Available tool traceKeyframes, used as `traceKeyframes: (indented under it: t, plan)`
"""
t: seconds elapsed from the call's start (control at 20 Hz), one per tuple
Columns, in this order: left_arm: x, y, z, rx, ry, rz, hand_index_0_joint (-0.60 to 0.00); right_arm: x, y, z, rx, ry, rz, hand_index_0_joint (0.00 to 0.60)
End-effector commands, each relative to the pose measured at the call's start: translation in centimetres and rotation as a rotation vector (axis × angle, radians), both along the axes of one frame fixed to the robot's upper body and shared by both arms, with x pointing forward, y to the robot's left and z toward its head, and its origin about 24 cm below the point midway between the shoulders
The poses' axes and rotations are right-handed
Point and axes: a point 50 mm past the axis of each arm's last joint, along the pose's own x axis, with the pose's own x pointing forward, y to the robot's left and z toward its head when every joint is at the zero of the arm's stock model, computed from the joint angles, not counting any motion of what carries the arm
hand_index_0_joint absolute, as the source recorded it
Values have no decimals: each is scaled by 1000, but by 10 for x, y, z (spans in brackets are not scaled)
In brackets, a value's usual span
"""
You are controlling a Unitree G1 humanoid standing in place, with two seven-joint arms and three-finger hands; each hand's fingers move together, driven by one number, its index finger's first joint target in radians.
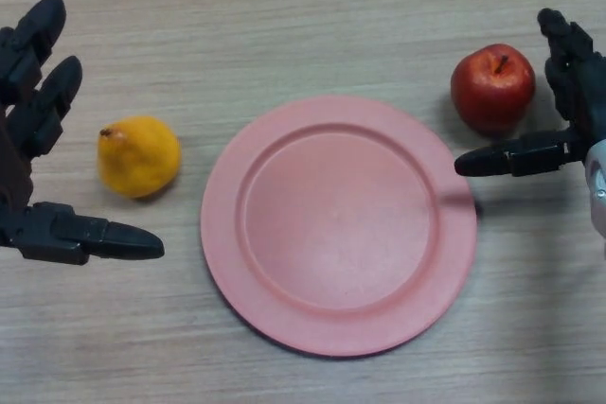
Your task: Pick up the red apple and place it on the plate
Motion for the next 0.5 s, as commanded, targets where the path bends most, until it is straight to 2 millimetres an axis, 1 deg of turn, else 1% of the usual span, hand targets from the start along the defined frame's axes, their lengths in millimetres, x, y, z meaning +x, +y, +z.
traceKeyframes:
  t: [0.05, 0.15, 0.3, 0.4, 0.5]
  plan:
    - [-13, 14, 37, 99, -248, 47, 0, 9, -2, 50, -37, -261, -26, 400]
    - [-16, 18, 37, 102, -279, 80, 0, 16, 3, 42, -19, -203, -53, 600]
    - [-18, 21, 36, 105, -284, 101, 0, 17, 3, 41, -11, -182, -64, 600]
    - [-19, 21, 35, 110, -289, 106, 0, 15, 4, 47, -21, -208, -69, 600]
    - [-20, 21, 37, 117, -299, 113, 0, 10, 4, 58, -20, -257, -60, 600]
